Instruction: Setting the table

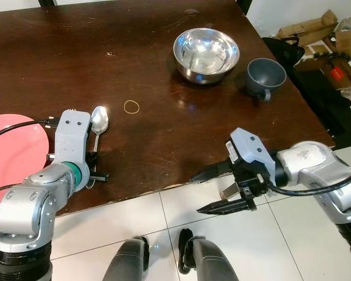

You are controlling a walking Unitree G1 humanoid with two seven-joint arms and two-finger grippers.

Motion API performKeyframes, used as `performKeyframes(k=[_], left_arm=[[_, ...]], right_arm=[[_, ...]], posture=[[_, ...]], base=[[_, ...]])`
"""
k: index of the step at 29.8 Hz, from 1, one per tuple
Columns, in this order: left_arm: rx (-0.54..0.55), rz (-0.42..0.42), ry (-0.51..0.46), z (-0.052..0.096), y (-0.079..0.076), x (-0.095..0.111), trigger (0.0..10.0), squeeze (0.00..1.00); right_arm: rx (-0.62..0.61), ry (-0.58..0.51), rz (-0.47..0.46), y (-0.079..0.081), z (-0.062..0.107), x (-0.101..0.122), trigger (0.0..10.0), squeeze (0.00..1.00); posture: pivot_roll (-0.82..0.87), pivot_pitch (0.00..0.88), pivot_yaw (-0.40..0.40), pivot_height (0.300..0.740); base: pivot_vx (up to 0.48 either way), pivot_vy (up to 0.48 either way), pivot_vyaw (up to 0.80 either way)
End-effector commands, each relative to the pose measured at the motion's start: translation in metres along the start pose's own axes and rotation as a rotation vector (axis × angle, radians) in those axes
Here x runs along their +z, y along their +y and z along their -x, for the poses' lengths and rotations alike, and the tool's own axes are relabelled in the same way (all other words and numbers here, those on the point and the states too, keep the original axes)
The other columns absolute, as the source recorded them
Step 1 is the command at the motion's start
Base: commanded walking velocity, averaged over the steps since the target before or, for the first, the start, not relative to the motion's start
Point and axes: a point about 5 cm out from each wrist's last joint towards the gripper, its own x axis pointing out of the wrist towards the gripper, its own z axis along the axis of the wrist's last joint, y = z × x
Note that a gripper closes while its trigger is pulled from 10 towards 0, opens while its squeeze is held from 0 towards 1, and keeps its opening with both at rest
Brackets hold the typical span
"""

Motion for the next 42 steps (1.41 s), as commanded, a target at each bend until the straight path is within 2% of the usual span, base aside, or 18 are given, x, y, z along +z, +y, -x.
performKeyframes(k=[1, 6, 10, 13, 14, 16, 17, 18, 19, 29, 30, 42], left_arm=[[0.035, -0.004, 0.099, -0.006, 0.006, -0.019, 0.0, 0.0], [0.046, -0.006, 0.096, -0.007, 0.009, -0.019, 0.2, 0.0], [0.046, 0.021, 0.085, -0.017, 0.01, -0.014, 0.2, 0.0], [0.036, 0.033, 0.082, -0.018, 0.009, -0.013, 0.0, 0.0], [0.022, 0.042, 0.083, -0.019, 0.007, -0.012, 0.4, 0.0], [0.022, 0.042, 0.083, -0.019, 0.007, -0.012, 0.4, 0.0], [0.013, 0.047, 0.084, -0.019, 0.005, -0.012, 2.0, 0.0], [0.007, 0.048, 0.085, -0.018, 0.004, -0.012, 8.2, 0.0], [0.005, 0.05, 0.088, -0.018, 0.004, -0.013, 10.0, 0.0], [-0.021, 0.052, 0.093, -0.011, -0.001, -0.015, 10.0, 0.0], [-0.026, 0.041, 0.091, -0.009, -0.002, -0.015, 10.0, 1.0], [0.014, 0.014, 0.059, -0.007, 0.003, -0.01, 10.0, 1.0]], right_arm=[[0.044, -0.001, 0.014, 0.003, -0.005, 0.001, 10.0, 0.0], [0.05, -0.012, 0.024, 0.002, -0.008, 0.003, 10.0, 0.0], [0.078, -0.062, 0.051, 0.005, -0.018, 0.013, 10.0, 0.0], [0.085, -0.073, 0.056, 0.007, -0.02, 0.016, 10.0, 0.0], [0.088, -0.079, 0.059, 0.008, -0.02, 0.017, 10.0, 0.0], [0.088, -0.079, 0.059, 0.008, -0.02, 0.017, 10.0, 0.0], [0.089, -0.082, 0.061, 0.009, -0.02, 0.018, 10.0, 0.0], [0.091, -0.083, 0.061, 0.009, -0.02, 0.018, 10.0, 0.0], [0.09, -0.083, 0.061, 0.009, -0.02, 0.018, 10.0, 0.0], [0.092, -0.085, 0.064, 0.008, -0.021, 0.018, 10.0, 0.0], [0.091, -0.086, 0.064, 0.008, -0.021, 0.019, 10.0, 0.0], [0.09, -0.089, 0.063, 0.007, -0.022, 0.019, 10.0, 0.0]], posture=[[0.13, 0.16, 0.018, 0.74], [0.14, 0.158, 0.016, 0.74], [0.13, 0.158, 0.009, 0.74], [0.13, 0.159, 0.011, 0.74], [0.13, 0.16, 0.011, 0.74], [0.13, 0.16, 0.011, 0.74], [0.12, 0.16, 0.011, 0.74], [0.13, 0.161, 0.011, 0.74], [0.13, 0.162, 0.009, 0.74], [0.13, 0.164, 0.007, 0.74], [0.14, 0.164, 0.006, 0.74], [0.14, 0.158, 0.005, 0.74]], base=[[0.0, 0.0, 0.0], [0.0, 0.0, 0.0], [0.0, 0.0, 0.0], [0.0, 0.0, 0.0], [0.0, 0.0, 0.0], [0.0, 0.0, 0.0], [0.0, 0.0, 0.0], [0.0, 0.0, 0.0], [0.0, 0.0, 0.0], [0.0, 0.0, 0.0], [0.0, 0.0, 0.0], [0.0, 0.0, 0.0]])
